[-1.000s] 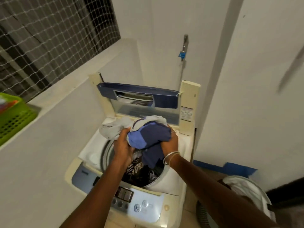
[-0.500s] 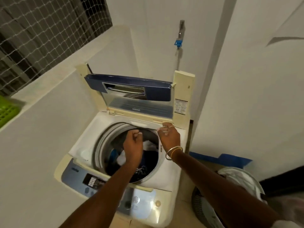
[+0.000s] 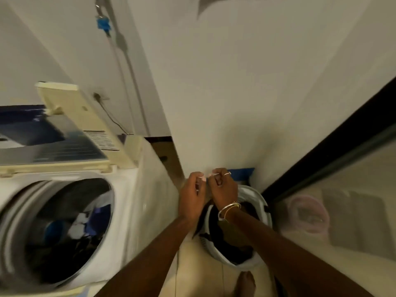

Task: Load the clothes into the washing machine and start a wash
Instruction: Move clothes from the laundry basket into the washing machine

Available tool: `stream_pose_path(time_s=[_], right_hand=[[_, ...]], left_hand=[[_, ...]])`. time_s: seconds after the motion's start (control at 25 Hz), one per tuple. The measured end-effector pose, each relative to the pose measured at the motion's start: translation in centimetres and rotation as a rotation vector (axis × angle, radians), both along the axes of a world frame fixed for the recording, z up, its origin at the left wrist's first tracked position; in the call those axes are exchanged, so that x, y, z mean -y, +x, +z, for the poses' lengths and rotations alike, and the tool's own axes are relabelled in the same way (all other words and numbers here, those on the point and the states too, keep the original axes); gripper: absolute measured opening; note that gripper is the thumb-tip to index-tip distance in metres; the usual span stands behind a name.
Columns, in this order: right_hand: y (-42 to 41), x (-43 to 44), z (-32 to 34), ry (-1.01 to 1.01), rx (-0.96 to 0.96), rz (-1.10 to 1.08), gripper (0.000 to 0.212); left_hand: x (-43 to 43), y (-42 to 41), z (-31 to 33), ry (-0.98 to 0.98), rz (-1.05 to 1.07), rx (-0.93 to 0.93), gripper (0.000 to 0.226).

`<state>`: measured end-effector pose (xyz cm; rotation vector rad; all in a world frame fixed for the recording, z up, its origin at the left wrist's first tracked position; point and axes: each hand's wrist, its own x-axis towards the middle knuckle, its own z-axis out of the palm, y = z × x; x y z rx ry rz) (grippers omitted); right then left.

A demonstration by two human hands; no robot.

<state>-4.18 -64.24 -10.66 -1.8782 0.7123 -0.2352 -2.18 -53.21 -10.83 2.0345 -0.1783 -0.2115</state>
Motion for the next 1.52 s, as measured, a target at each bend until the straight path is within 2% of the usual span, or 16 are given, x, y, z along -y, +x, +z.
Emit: stream_pose_path(time_s=[0.16, 0.32, 0.44, 0.64, 0.8, 0.88, 0.92, 1.0, 1.08, 1.12, 1.16, 1.2, 1.28, 1.36, 1.44, 1.52], right_hand=[[-2.9, 8.5, -11.3, -0.168, -0.383, 0.219, 0.027], [-5.4, 13.5, -22.5, -0.051, -0.590, 0.263, 0.034], [-6.4, 14.6, -31.4, -0.185, -0.685, 0.491, 0.041], [-7.6, 13.2, -42.1, -0.157, -0.987, 0.709, 0.085], [-8.4, 11.6, -45.3, -0.179, -0.921, 0.529, 0.059], [-8.0, 11.1, -44.0, -0.206, -0.832, 0.508, 0.043], [-7.9, 10.8, -42.1, -0.208, -0.759, 0.488, 0.043], [-7.5, 10.4, -37.3, -0.158, -0.596, 0.377, 0.041], [-7.4, 10.2, -32.5, -0.191, -0.427, 0.272, 0.027], [-7.3, 10.3, -30.0, -0.200, -0.328, 0.256, 0.023], [-7.0, 10.0, -26.9, -0.153, -0.225, 0.259, 0.020], [-6.5, 9.6, -23.8, -0.113, -0.127, 0.260, 0.019], [-5.2, 8.5, -17.0, -0.115, 0.032, 0.254, 0.023], [-4.0, 6.7, -9.9, -0.131, 0.189, 0.209, 0.034], [-3.8, 4.9, -4.2, -0.014, 0.330, 0.124, 0.054], [-4.2, 3.4, -1.2, 0.010, 0.390, 0.078, 0.075]], left_hand=[[6.0, -2.5, -10.8, 0.052, -0.080, -0.298, 0.021], [9.9, -3.9, -19.0, 0.146, -0.103, -0.390, 0.029], [11.4, -3.7, -25.0, 0.212, -0.076, -0.421, 0.033], [9.9, -4.7, -34.2, 0.249, 0.027, -0.545, 0.032], [8.0, -6.5, -36.8, 0.237, -0.010, -0.529, 0.028], [7.1, -7.0, -37.0, 0.212, -0.059, -0.569, 0.035], [6.5, -7.2, -36.7, 0.201, -0.100, -0.586, 0.044], [5.8, -7.0, -34.4, 0.171, -0.211, -0.577, 0.075], [6.1, -6.2, -31.0, 0.167, -0.319, -0.487, 0.111], [6.5, -5.6, -28.8, 0.147, -0.331, -0.437, 0.119], [6.8, -5.0, -26.2, 0.106, -0.321, -0.395, 0.116], [7.1, -4.4, -23.2, 0.042, -0.292, -0.372, 0.101], [7.5, -3.0, -17.0, -0.045, -0.174, -0.350, 0.056], [7.1, -1.3, -10.8, -0.175, -0.016, -0.426, 0.030], [5.8, 0.5, -5.2, -0.321, 0.117, -0.417, 0.021], [3.3, 1.7, 0.7, -0.440, 0.168, -0.359, 0.028]])
